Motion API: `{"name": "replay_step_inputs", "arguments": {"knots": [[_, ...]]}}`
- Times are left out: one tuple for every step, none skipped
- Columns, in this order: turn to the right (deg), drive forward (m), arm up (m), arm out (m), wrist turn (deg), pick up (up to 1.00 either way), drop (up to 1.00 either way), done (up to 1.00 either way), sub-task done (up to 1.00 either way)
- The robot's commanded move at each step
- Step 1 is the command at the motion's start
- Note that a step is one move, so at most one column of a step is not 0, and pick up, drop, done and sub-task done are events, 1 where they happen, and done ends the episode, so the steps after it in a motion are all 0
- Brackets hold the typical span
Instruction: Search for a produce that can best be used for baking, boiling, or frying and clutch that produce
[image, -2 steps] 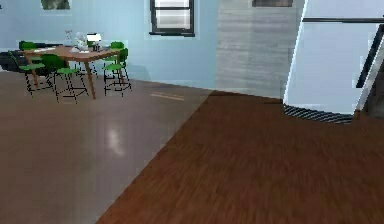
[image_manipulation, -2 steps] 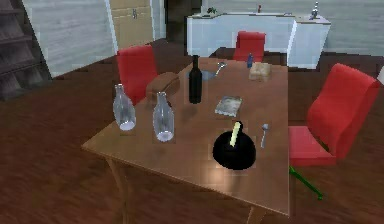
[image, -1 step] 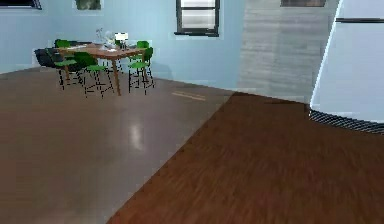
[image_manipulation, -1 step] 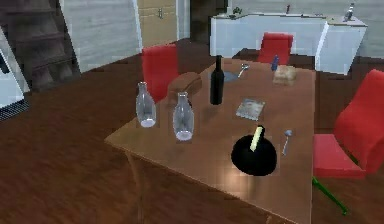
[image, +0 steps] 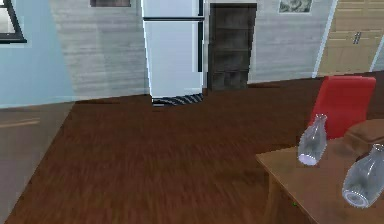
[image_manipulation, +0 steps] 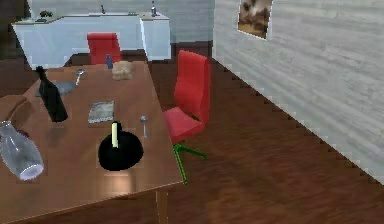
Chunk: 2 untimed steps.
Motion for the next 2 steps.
{"name": "replay_step_inputs", "arguments": {"knots": [[12.0, 0.0, 0.0, 0.0, 0.0, 0.0, 0.0, 0.0, 0.0], [0.0, 0.55, 0.0, 0.0, 0.0, 0.0, 0.0, 0.0, 0.0]]}}
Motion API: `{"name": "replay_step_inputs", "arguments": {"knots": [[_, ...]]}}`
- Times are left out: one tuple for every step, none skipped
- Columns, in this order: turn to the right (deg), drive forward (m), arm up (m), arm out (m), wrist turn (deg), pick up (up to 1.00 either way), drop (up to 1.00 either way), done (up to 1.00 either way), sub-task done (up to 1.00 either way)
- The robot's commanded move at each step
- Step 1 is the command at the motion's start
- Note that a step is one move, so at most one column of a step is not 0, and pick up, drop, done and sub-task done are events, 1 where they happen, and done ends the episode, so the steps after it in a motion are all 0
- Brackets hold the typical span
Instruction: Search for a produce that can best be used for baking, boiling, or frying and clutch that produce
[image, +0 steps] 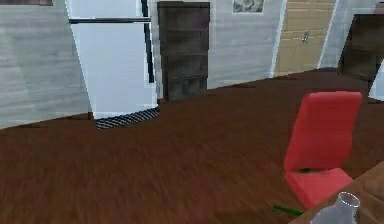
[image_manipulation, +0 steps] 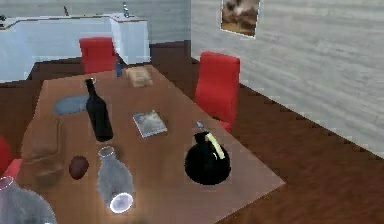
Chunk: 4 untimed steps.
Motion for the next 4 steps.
{"name": "replay_step_inputs", "arguments": {"knots": [[-27.0, 0.0, 0.0, 0.0, 0.0, 0.0, 0.0, 0.0, 0.0], [0.0, 0.0, 0.5, 0.0, 0.0, 0.0, 0.0, 0.0, 0.0], [0.0, 0.0, 0.38, 0.0, 0.0, 0.0, 0.0, 0.0, 0.0], [0.0, 0.0, 0.0, 0.4, 0.0, 0.0, 0.0, 0.0, 0.0]]}}
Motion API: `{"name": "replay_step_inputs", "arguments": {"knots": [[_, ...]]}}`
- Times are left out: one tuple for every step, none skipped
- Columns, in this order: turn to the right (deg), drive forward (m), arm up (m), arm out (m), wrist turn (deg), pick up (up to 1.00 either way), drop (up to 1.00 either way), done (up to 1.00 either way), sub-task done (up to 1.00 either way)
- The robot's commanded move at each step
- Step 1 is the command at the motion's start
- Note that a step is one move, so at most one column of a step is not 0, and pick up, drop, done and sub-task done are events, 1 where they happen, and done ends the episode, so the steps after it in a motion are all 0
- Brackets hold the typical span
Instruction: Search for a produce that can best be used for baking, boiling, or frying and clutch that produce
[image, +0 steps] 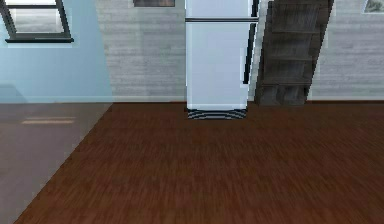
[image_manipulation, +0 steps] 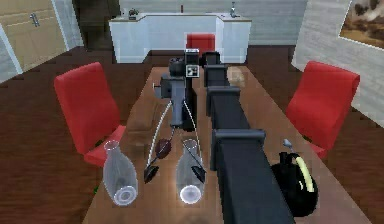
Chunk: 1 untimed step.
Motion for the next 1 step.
{"name": "replay_step_inputs", "arguments": {"knots": [[0.0, 0.0, 0.0, 0.0, 45.0, 0.0, 0.0, 0.0, 0.0]]}}
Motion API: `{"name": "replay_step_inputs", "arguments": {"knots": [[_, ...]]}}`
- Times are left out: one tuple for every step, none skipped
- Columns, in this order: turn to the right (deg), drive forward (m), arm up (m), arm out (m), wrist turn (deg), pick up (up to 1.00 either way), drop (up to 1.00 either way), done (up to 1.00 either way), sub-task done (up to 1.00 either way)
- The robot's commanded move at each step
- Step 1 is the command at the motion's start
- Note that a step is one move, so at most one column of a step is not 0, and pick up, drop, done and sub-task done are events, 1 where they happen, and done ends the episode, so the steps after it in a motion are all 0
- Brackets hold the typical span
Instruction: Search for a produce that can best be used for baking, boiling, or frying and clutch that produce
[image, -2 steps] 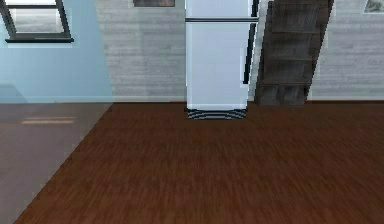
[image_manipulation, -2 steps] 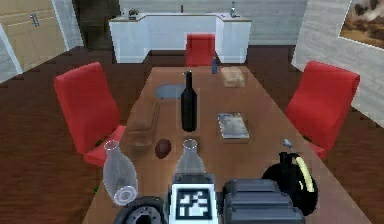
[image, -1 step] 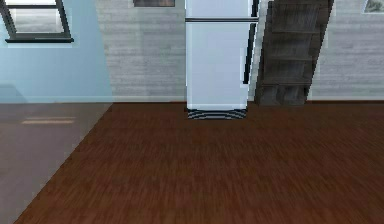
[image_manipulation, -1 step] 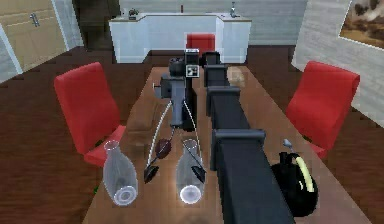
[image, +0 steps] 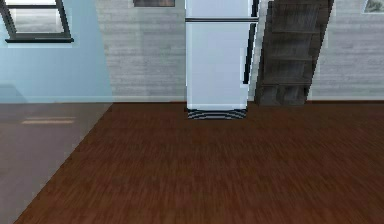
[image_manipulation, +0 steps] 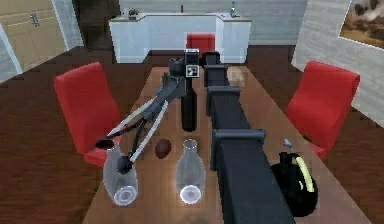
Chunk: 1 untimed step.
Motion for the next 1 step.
{"name": "replay_step_inputs", "arguments": {"knots": [[0.0, 0.0, 0.0, 0.0, 45.0, 0.0, 0.0, 0.0, 0.0]]}}
